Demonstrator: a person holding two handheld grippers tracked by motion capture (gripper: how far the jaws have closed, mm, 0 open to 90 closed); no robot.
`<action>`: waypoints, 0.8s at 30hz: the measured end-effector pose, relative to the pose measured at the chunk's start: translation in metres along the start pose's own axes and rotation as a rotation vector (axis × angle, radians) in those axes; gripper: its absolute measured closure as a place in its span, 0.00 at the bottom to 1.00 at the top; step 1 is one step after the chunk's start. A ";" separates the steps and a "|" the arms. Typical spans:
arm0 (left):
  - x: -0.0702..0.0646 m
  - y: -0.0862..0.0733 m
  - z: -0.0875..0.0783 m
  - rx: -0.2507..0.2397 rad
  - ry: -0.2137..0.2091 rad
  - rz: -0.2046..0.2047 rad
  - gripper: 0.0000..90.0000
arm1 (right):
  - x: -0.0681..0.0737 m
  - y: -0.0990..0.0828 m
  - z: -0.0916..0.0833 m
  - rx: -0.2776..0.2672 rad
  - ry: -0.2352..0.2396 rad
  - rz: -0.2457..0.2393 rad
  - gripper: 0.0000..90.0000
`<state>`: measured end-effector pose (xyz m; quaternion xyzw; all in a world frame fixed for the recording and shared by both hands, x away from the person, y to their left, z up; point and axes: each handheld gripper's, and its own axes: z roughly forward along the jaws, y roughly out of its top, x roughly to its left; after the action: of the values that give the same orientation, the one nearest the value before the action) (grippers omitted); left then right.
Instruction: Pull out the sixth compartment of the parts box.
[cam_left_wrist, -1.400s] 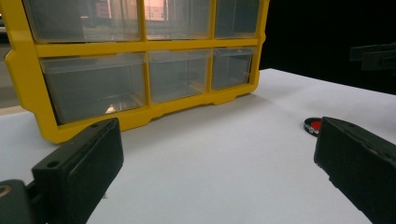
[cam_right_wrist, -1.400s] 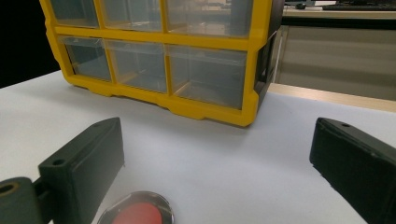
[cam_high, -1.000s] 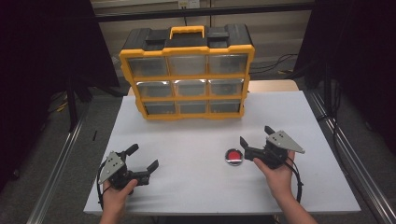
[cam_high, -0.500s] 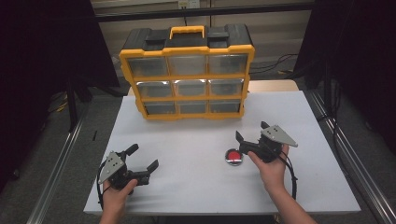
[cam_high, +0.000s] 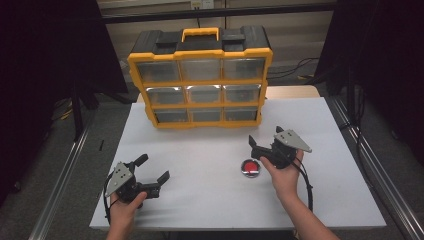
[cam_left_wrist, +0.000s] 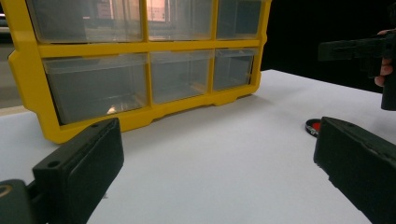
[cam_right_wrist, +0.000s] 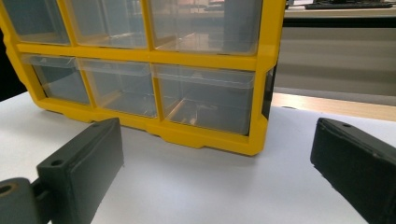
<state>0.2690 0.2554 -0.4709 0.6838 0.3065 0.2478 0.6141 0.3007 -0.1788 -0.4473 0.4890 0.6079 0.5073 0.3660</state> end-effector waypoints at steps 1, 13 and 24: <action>0.002 0.000 -0.001 0.013 -0.011 0.020 0.02 | 0.000 0.000 0.000 0.000 -0.003 0.002 0.03; -0.001 -0.001 0.002 0.003 0.000 -0.012 0.02 | -0.002 0.000 0.006 -0.004 -0.037 0.015 0.02; 0.000 -0.001 0.002 0.002 -0.013 -0.004 0.02 | 0.009 0.012 0.016 -0.009 -0.032 0.000 0.02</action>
<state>0.2707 0.2539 -0.4721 0.6853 0.3041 0.2417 0.6160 0.3159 -0.1662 -0.4382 0.4955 0.5997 0.5020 0.3779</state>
